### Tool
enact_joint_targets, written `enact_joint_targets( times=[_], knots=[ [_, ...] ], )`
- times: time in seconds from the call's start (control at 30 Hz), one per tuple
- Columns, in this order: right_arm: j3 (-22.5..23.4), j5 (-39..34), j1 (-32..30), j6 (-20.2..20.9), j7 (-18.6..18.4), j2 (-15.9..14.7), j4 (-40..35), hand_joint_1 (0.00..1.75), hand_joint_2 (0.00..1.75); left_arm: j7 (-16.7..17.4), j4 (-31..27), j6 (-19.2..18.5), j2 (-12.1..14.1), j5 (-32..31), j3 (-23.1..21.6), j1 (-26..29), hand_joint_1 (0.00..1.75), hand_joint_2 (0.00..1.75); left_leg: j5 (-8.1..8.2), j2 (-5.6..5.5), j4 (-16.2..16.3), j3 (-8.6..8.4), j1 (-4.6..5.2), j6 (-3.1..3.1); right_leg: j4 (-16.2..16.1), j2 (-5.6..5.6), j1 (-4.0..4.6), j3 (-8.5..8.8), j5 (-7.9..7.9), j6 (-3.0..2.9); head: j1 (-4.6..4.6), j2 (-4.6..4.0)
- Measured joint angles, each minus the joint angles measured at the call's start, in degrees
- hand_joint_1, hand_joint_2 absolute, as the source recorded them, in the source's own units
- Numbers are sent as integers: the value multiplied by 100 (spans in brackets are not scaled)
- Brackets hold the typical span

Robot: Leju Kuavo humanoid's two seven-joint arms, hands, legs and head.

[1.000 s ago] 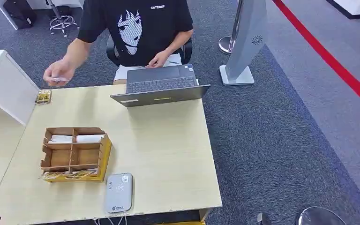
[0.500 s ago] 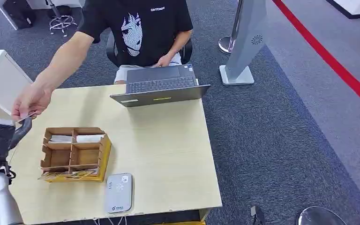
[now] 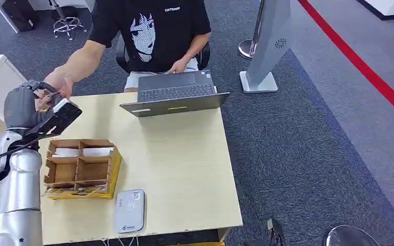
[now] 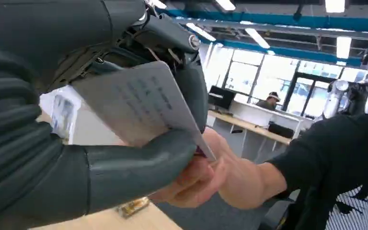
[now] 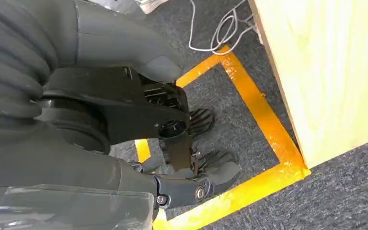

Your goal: Pass the card to the sensor for recognition and then transmit it.

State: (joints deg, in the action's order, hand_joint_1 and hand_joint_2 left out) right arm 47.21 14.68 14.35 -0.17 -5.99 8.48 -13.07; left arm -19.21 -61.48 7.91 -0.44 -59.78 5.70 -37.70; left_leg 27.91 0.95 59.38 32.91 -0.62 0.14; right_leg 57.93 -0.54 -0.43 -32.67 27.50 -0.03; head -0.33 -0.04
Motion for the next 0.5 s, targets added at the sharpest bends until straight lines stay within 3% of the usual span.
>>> enact_joint_targets(
  times=[0.2, 0.5],
  knots=[
    [-50, 241, 74, 2, -81, 15, 2, 0, 175, 146, 437, 310, 48, -859, -638, -502, 175, 175, 0, 1, 1, 1, 0, 0, 1, 2, 0, -1, 0, 0, 0, 0],
    [-50, 680, 121, -9, -166, 17, 4, 0, 175, 431, 448, 828, 55, -2267, -1609, -806, 175, 175, 0, -3, 1, 4, 0, 0, 1, -2, 0, 0, 0, 0, 0, 0]
  ],
)
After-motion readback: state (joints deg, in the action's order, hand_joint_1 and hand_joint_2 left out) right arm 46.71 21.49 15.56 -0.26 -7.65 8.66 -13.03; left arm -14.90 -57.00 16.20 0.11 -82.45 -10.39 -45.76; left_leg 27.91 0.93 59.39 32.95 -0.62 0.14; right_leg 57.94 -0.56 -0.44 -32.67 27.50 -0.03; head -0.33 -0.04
